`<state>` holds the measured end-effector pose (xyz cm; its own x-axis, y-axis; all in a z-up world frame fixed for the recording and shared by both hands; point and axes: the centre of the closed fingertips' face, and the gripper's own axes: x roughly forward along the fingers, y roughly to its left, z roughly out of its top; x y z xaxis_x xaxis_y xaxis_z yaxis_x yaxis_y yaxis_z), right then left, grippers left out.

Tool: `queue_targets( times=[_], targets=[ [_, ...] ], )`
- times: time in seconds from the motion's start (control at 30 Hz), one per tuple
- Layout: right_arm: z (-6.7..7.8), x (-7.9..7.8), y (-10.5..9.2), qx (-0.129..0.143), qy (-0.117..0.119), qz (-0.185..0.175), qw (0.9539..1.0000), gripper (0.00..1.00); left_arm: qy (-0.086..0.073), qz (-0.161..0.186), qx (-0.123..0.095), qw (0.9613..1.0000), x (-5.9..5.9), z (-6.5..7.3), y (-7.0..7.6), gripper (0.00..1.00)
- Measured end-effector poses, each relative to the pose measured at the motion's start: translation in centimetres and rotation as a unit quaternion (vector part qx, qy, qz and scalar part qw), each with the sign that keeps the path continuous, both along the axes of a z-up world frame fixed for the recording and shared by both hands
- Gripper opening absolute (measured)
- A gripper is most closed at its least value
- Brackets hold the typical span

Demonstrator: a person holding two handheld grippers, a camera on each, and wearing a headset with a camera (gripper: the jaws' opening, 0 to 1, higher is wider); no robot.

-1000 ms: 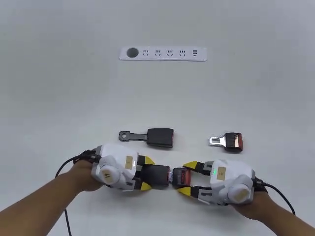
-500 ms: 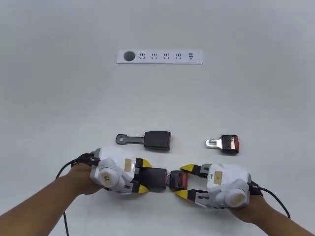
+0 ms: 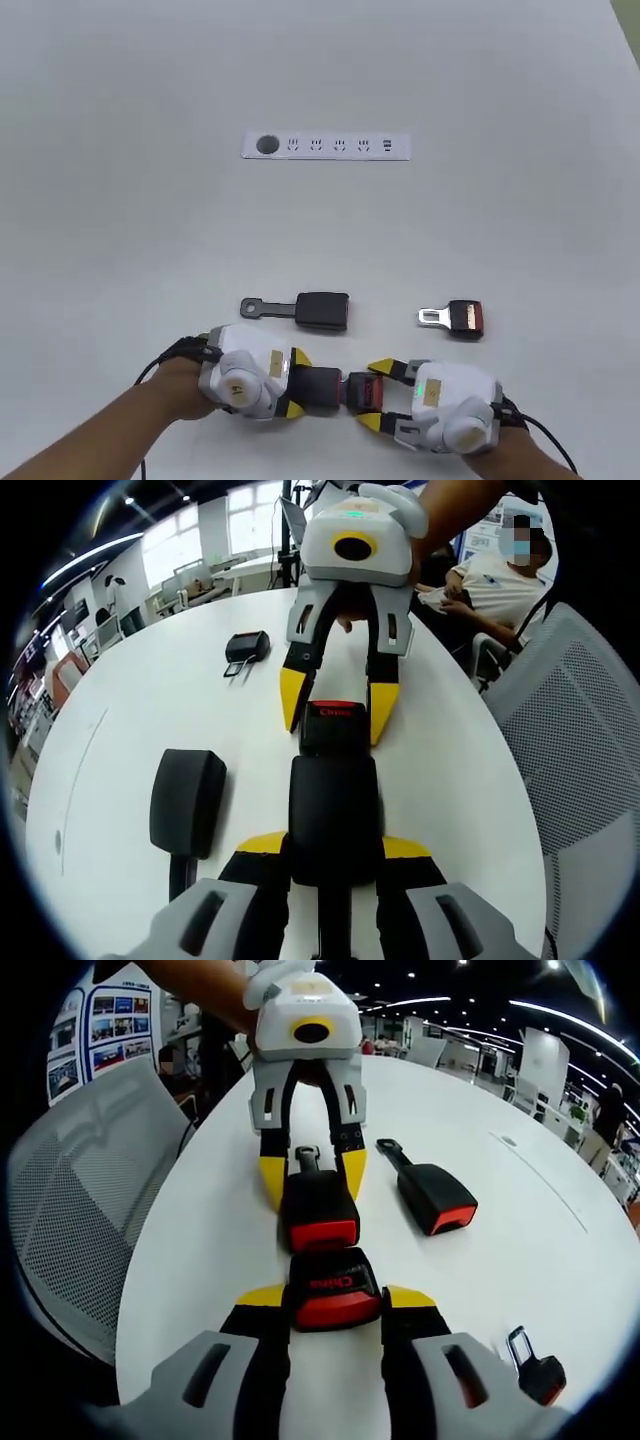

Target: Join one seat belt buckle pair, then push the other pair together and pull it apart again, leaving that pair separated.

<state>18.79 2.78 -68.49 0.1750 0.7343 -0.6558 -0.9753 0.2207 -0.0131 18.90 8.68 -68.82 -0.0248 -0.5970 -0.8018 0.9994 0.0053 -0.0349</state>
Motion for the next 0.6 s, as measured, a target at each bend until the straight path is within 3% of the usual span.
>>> queue_targets(
  times=[0.2, 0.27, 0.37, 0.47, 0.53, 0.6],
  targets=[
    [-0.1, 0.0, 0.2, -0.014, -0.022, 0.009, 0.9996, 0.34, 0.000, -0.006, 0.009, 0.9999, 0.0, 0.0, 0.0, 0.36],
    [0.0, 0.0, 0.3, -0.014, -0.025, 0.009, 0.9996, 0.37, 0.024, -0.005, 0.000, 0.9997, -0.9, 0.3, -0.4, 0.44],
    [0.7, 0.1, 1.1, 0.013, -0.014, -0.011, 0.9998, 0.60, 0.046, 0.018, -0.025, 0.9985, -1.4, 1.2, -1.2, 0.58],
    [1.9, 0.3, 1.4, 0.034, -0.011, -0.026, 0.9990, 0.67, 0.051, 0.030, -0.037, 0.9976, -1.5, 2.4, -1.1, 0.71],
    [2.5, 0.5, 1.6, 0.055, -0.001, -0.043, 0.9976, 0.81, 0.053, 0.035, -0.042, 0.9971, -1.6, 2.7, -0.7, 0.77],
    [3.2, 0.5, 1.4, 0.059, -0.004, -0.041, 0.9974, 0.82, 0.051, 0.039, -0.041, 0.9971, -1.5, 2.8, -0.5, 0.84]
  ],
)
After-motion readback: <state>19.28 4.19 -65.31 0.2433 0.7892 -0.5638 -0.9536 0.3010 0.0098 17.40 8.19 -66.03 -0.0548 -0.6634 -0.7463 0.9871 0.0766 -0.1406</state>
